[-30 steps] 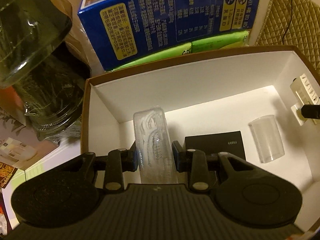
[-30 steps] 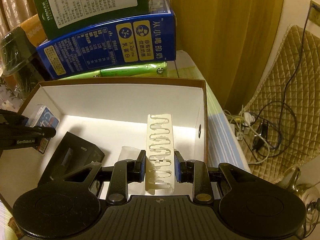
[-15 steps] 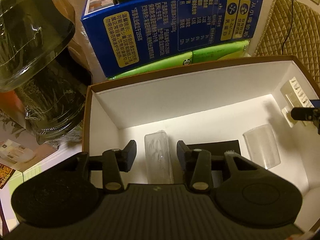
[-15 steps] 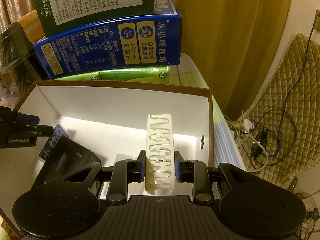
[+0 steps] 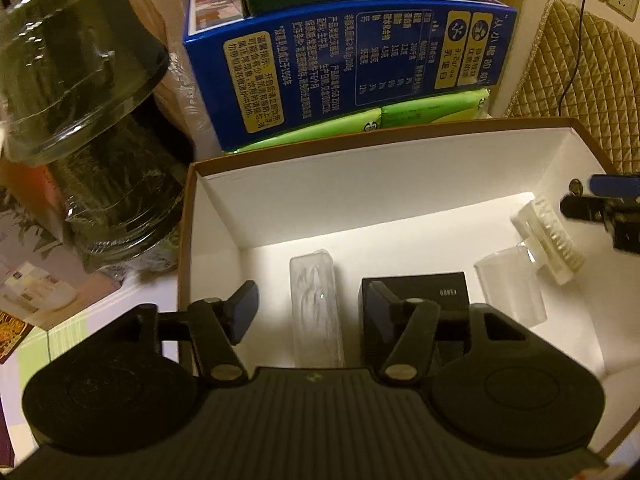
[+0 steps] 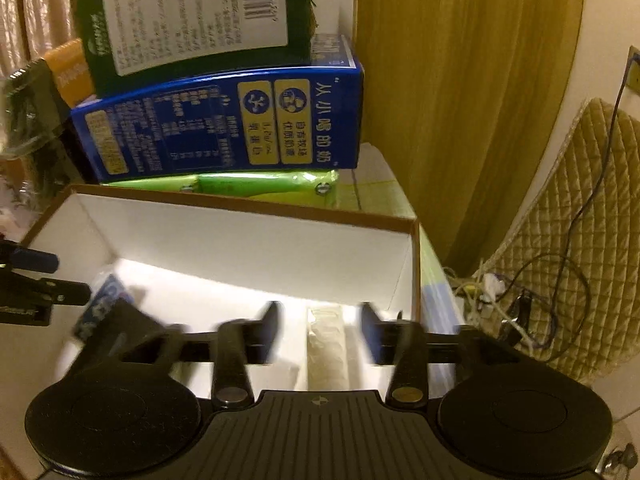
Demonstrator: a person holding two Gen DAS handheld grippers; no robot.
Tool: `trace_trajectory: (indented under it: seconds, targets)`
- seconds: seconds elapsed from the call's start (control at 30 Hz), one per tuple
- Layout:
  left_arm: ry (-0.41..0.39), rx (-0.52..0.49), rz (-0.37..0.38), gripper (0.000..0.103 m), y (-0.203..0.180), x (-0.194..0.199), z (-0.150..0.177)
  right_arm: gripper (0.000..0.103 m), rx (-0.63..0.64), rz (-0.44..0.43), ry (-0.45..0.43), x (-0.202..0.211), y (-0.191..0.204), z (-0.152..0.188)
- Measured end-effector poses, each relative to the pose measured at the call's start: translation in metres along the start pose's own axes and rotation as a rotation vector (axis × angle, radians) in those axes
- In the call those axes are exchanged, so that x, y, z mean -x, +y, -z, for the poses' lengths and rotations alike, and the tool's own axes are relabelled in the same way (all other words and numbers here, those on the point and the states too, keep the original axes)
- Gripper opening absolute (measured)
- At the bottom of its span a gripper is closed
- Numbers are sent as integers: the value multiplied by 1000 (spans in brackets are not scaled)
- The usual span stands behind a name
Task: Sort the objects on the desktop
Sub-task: 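Lower the white rack into the brown box and open the right gripper, then withdraw both grippers up and away from the brown box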
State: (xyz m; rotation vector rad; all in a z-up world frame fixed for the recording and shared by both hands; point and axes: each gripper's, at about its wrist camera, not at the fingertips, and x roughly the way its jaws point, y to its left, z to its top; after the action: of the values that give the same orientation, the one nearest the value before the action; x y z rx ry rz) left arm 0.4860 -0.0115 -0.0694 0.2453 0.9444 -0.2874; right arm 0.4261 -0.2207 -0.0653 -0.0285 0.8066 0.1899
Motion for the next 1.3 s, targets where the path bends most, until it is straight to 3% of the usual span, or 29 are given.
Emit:
trace_trajectory:
  seconds: [0.07, 0.23, 0.47, 1.3]
  targets:
    - [-9, -1, -5, 64, 0, 7, 5, 67, 14, -29, -4, 11, 4, 4]
    - [-19, 5, -16, 71, 1, 24, 2, 90, -4, -69, -9, 29, 8, 15]
    - [-48, 17, -30, 82, 3, 55, 13, 100, -39, -87, 0, 50, 12, 26]
    - [-117, 128, -38, 90, -22, 173, 90, 101, -98, -143, -21, 158, 32, 77]
